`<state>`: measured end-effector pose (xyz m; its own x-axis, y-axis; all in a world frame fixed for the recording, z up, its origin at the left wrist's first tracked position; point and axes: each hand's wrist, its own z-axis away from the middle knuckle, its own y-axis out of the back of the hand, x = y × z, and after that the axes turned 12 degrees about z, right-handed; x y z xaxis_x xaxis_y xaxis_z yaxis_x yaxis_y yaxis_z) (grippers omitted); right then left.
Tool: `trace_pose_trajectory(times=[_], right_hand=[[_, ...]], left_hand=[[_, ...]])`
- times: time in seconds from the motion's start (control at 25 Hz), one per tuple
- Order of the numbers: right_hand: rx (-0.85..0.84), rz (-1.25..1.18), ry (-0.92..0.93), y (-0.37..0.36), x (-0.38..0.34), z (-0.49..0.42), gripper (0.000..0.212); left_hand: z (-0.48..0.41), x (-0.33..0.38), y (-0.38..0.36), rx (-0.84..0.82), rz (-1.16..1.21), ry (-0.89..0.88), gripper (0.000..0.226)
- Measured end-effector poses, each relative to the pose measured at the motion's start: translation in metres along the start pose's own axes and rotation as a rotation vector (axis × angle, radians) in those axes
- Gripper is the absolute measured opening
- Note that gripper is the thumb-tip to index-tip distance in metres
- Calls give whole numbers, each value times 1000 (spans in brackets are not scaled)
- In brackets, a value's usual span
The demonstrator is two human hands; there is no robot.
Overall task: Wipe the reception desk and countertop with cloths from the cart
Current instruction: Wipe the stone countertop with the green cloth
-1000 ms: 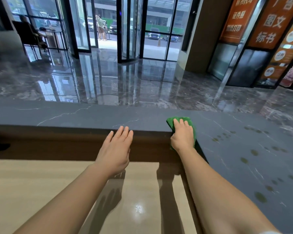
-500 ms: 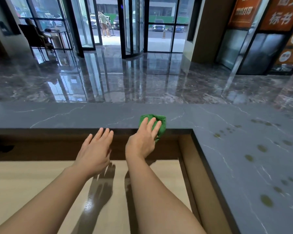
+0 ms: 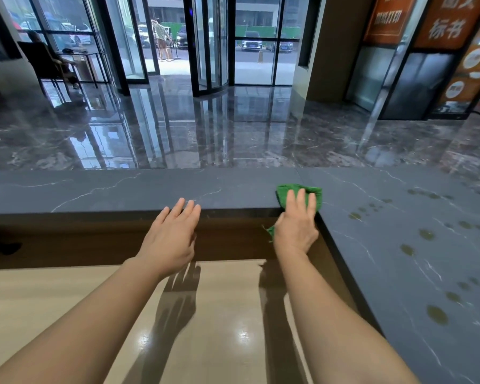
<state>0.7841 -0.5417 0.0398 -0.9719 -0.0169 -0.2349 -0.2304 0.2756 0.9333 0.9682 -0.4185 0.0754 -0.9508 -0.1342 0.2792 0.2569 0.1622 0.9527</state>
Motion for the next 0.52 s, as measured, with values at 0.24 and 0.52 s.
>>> trace_pose_trajectory(times=[0.24, 0.52], right_hand=[[-2, 26, 4, -2, -39, 13, 59], [-110, 38, 395, -7, -151, 71, 58]], left_hand=[[17, -27, 4, -15, -4, 11, 59], [39, -62, 11, 8, 1, 58, 60]])
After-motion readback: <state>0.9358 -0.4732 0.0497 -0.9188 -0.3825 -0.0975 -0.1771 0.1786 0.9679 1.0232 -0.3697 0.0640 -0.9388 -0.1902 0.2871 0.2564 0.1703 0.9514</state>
